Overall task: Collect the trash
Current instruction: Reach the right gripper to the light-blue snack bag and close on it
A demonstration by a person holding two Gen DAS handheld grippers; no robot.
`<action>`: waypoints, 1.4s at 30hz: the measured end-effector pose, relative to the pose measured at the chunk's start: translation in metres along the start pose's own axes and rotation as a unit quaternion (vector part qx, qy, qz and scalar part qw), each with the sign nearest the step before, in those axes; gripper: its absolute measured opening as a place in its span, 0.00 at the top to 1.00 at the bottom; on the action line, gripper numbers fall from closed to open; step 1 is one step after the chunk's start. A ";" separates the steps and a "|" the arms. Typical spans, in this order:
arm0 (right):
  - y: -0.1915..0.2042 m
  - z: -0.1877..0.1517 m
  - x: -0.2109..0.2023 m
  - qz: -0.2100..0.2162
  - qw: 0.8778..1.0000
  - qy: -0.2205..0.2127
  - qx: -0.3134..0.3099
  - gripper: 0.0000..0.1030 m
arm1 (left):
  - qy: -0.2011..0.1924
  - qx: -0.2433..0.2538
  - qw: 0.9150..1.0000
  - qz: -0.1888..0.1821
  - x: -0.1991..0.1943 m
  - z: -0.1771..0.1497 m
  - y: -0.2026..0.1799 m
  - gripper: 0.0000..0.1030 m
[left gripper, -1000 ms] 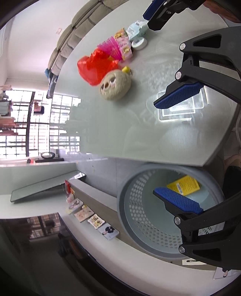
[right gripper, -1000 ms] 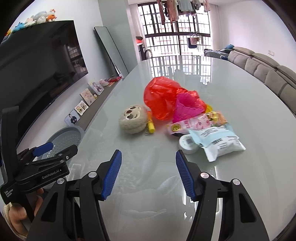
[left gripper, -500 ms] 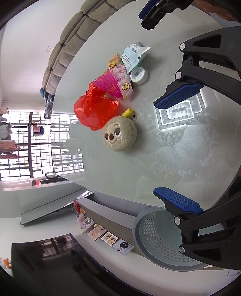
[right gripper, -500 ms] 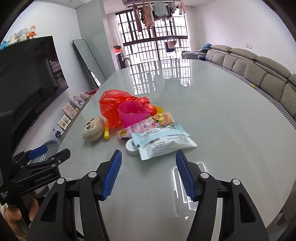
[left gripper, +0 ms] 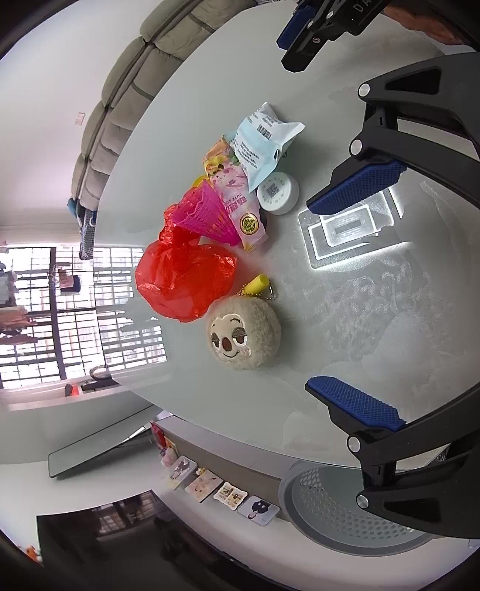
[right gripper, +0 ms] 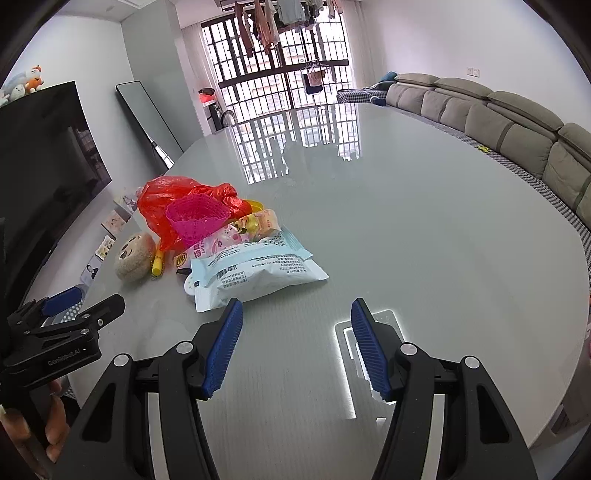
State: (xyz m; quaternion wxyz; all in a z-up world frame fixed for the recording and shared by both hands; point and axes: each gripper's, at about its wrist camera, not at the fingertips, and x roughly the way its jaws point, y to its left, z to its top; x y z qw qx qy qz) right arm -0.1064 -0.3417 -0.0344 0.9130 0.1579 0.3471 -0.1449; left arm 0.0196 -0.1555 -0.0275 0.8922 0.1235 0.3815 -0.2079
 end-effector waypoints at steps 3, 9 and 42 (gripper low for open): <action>0.010 0.002 0.012 0.016 1.000 0.011 -0.009 0.43 | 0.004 -0.006 1.000 0.010 0.004 0.001 0.005 0.15; 0.038 0.005 0.037 0.042 0.998 0.033 -0.027 0.43 | 0.009 -0.017 1.000 0.023 0.009 0.000 0.018 0.15; -0.020 0.009 0.046 -0.047 0.997 0.043 0.038 0.43 | 0.021 -0.013 1.000 0.008 0.017 -0.001 0.018 0.15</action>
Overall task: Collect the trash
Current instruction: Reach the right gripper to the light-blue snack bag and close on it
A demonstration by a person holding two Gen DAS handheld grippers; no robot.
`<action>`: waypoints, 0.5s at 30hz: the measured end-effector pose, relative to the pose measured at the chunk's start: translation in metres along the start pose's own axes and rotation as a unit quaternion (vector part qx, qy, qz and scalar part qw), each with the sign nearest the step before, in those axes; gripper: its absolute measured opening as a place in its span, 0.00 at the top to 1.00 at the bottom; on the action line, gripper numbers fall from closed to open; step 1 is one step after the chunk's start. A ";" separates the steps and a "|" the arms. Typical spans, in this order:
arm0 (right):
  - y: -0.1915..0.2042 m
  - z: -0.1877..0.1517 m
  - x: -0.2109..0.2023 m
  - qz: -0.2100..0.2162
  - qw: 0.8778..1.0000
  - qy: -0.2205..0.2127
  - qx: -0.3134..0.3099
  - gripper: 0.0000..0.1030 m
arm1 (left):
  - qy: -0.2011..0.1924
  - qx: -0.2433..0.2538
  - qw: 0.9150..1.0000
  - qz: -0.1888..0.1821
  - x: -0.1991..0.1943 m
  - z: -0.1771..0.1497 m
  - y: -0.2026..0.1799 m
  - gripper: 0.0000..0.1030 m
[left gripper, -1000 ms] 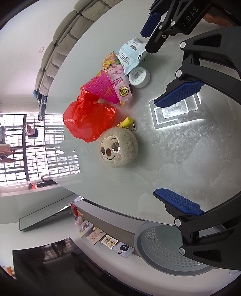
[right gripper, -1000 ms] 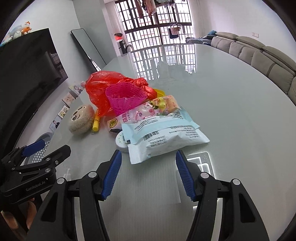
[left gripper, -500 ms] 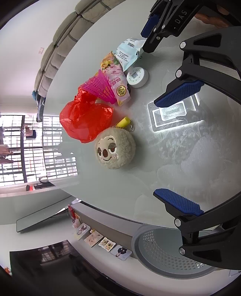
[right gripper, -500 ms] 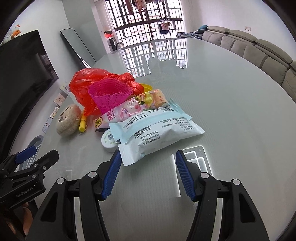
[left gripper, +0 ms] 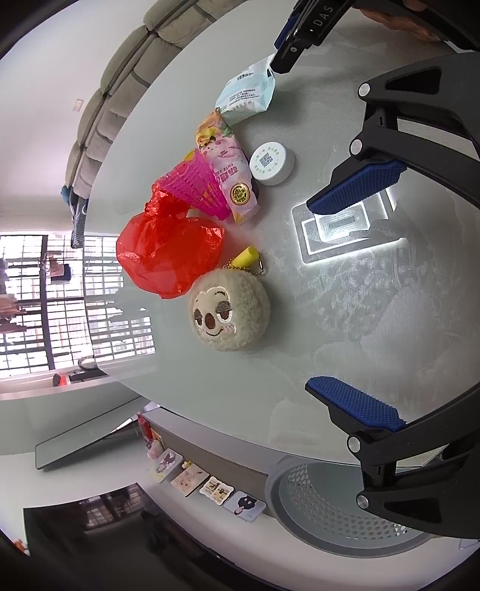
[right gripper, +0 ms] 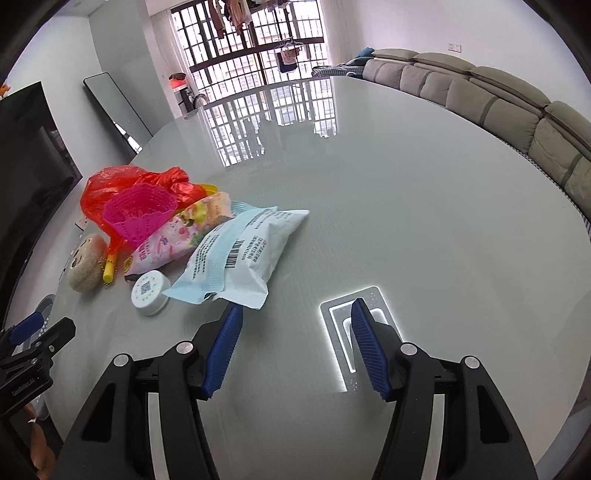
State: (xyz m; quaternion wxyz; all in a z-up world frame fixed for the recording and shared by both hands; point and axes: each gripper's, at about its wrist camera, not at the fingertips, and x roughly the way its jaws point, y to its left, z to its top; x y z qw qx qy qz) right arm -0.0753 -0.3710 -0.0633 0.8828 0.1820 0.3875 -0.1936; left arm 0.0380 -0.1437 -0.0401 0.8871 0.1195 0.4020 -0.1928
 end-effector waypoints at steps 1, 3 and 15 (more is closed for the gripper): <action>-0.003 0.001 0.000 -0.004 1.000 0.000 0.002 0.43 | 0.000 0.001 1.000 -0.001 0.000 0.000 -0.001 0.15; -0.008 0.002 -0.002 -0.014 1.000 -0.001 0.005 0.43 | 0.001 0.003 1.000 -0.002 0.002 0.000 -0.003 0.15; -0.021 0.002 -0.018 -0.034 0.999 -0.007 0.012 0.43 | -0.002 0.009 1.000 -0.020 0.009 0.007 -0.010 0.15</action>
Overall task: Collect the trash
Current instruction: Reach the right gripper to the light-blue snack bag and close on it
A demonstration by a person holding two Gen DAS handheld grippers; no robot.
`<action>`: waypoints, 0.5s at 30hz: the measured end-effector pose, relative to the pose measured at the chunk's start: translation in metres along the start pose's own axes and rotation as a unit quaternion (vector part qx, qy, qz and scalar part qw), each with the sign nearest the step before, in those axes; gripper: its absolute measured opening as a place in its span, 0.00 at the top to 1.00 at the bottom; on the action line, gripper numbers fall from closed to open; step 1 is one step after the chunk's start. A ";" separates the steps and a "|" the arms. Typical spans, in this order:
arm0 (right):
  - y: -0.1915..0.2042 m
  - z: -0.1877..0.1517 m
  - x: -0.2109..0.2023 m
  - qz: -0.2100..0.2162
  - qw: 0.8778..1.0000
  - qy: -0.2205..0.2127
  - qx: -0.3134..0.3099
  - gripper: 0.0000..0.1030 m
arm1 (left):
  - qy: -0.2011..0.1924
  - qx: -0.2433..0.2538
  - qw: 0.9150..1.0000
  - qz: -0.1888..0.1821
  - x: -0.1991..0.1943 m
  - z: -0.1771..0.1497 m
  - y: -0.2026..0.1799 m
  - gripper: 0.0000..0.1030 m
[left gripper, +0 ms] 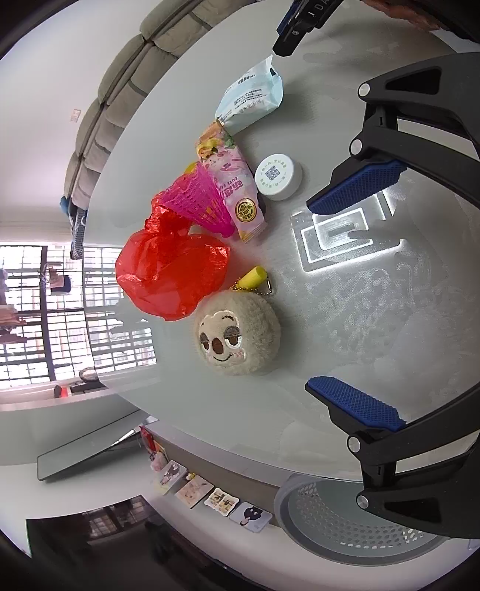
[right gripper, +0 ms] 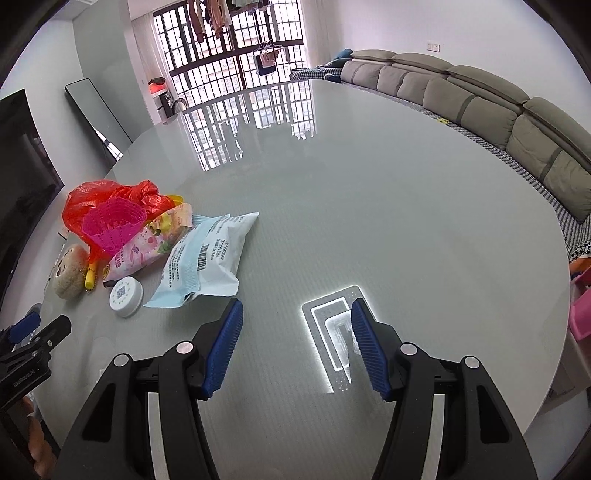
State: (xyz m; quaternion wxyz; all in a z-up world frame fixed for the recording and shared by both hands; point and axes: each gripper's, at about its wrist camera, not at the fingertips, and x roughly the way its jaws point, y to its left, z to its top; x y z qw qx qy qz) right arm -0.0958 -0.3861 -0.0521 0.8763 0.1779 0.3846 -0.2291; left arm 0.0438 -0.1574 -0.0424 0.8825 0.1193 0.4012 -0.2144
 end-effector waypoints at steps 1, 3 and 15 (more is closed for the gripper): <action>0.002 0.001 -0.002 0.000 1.000 -0.003 -0.002 0.43 | -0.001 -0.001 1.000 -0.001 0.000 0.001 0.001 0.15; 0.007 0.003 -0.006 0.004 1.000 -0.007 -0.007 0.43 | -0.003 -0.003 1.000 0.000 0.002 0.004 0.004 0.15; 0.046 0.032 0.009 0.042 0.999 0.001 -0.027 0.43 | -0.012 -0.027 1.000 0.001 0.006 0.015 0.027 0.15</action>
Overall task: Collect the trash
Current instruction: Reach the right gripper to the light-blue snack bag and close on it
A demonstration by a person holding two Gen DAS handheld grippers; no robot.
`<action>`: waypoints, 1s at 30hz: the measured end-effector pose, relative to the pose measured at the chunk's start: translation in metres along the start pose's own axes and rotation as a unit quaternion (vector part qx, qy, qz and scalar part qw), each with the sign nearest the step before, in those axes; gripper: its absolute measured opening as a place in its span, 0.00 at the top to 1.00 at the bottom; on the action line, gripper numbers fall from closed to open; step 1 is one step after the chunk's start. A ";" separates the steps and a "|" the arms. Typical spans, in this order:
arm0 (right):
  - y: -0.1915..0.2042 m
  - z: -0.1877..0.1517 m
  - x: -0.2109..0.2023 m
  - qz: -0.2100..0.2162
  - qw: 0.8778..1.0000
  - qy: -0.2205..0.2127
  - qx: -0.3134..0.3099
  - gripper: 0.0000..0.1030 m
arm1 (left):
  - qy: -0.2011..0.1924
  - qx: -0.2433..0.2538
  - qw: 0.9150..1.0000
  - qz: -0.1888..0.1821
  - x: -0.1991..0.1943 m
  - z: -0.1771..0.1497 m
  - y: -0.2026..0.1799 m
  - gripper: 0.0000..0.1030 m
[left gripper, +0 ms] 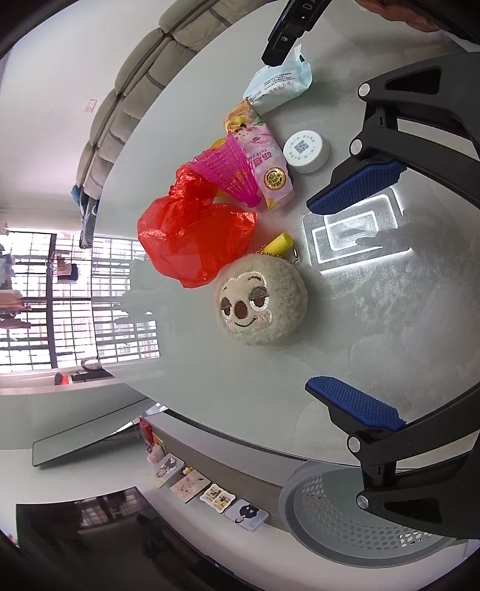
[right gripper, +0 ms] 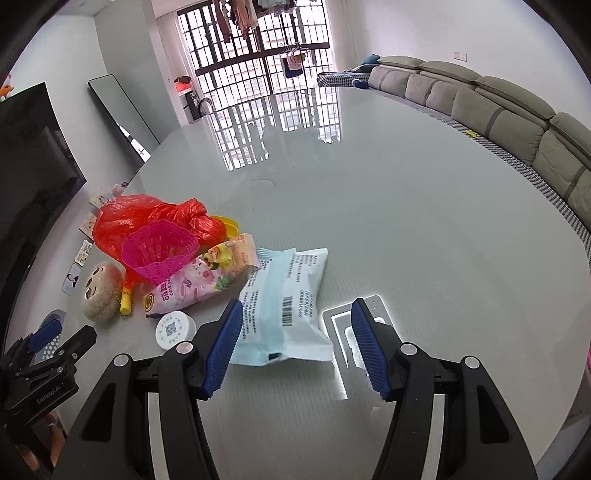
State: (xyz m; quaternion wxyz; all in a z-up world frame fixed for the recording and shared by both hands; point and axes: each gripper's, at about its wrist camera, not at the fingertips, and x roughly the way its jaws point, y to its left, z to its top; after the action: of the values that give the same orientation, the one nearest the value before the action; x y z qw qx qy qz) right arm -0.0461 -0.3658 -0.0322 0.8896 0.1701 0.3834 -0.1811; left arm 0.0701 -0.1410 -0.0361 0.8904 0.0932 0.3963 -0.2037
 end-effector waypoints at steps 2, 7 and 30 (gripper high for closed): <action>0.006 0.003 0.008 0.001 1.000 0.008 -0.006 0.43 | 0.002 -0.002 1.000 -0.001 0.002 0.000 0.003 0.15; 0.017 0.009 0.031 -0.005 0.999 0.036 -0.016 0.43 | 0.005 -0.006 1.000 -0.001 0.006 -0.001 0.009 0.15; 0.003 0.014 0.049 0.009 0.999 0.053 0.002 0.50 | 0.012 -0.008 1.000 -0.007 0.013 -0.006 0.012 0.13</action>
State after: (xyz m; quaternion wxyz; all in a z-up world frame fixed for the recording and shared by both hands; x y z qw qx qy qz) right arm -0.0046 -0.3783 -0.0594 0.8693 0.1848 0.4279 -0.1647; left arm 0.0791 -0.1323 -0.0498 0.8850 0.0853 0.4091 -0.2055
